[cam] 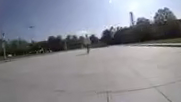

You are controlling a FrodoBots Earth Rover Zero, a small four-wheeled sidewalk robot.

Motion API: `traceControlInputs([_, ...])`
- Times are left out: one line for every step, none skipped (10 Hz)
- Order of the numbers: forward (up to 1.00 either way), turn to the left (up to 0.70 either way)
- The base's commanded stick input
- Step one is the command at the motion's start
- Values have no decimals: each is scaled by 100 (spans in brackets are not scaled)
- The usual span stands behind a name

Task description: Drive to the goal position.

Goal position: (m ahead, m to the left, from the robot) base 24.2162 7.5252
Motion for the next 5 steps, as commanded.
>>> traceControlInputs([0,0])
traceControlInputs([0,0])
traceControlInputs([0,0])
traceControlInputs([0,0])
traceControlInputs([0,0])
